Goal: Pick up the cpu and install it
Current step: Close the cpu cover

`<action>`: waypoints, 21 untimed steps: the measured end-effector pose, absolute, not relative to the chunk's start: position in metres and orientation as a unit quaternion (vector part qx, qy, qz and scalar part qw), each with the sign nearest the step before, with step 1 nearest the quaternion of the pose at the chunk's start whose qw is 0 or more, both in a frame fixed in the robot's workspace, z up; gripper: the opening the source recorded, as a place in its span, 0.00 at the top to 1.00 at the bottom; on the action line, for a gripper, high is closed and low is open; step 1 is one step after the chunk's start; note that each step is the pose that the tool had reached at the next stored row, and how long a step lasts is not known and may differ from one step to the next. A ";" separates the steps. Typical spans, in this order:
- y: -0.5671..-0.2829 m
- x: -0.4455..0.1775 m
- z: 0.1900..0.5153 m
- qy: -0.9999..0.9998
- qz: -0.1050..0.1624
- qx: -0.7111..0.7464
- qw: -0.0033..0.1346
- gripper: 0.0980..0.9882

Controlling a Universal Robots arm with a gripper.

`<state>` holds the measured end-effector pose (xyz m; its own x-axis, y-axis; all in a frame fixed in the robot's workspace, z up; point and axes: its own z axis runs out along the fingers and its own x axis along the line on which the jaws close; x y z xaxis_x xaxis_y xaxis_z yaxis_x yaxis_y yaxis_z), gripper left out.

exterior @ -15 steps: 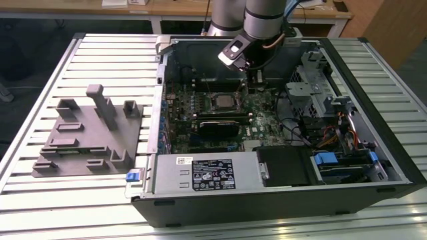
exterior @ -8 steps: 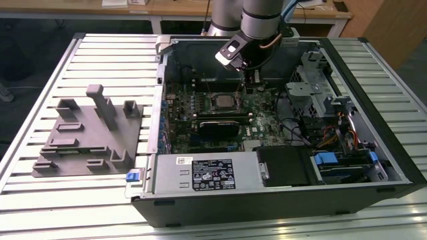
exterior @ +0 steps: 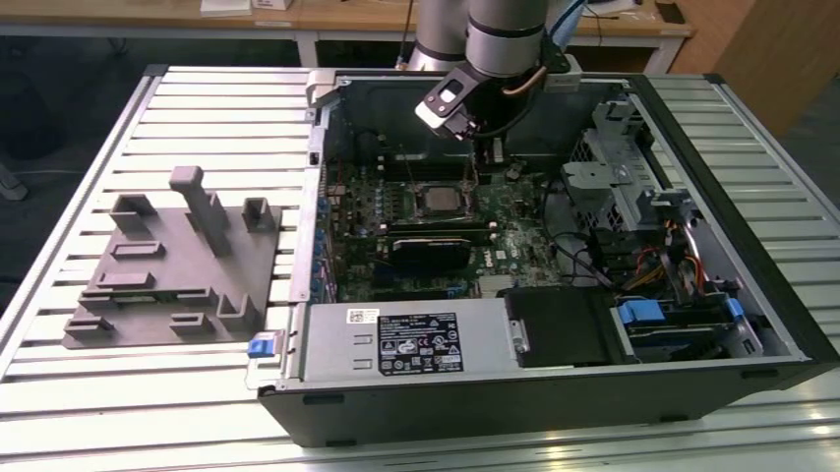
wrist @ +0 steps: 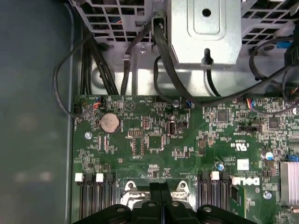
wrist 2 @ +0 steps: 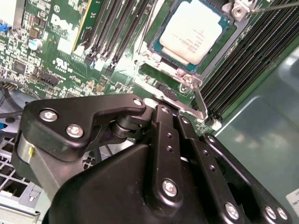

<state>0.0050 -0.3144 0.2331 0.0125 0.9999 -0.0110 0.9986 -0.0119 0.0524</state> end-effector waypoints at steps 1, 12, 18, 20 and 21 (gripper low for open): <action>-0.314 0.004 0.233 0.702 0.015 0.711 0.022 0.99; -0.314 -0.007 0.233 0.700 0.014 0.714 0.023 0.99; -0.314 -0.011 0.233 0.699 0.014 0.715 0.023 0.99; -0.314 -0.013 0.233 0.698 0.014 0.716 0.023 0.99; -0.314 -0.014 0.233 0.698 0.014 0.716 0.023 0.99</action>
<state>-0.0139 -0.3144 0.2330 0.0257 0.9996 -0.0109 0.9983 -0.0251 0.0524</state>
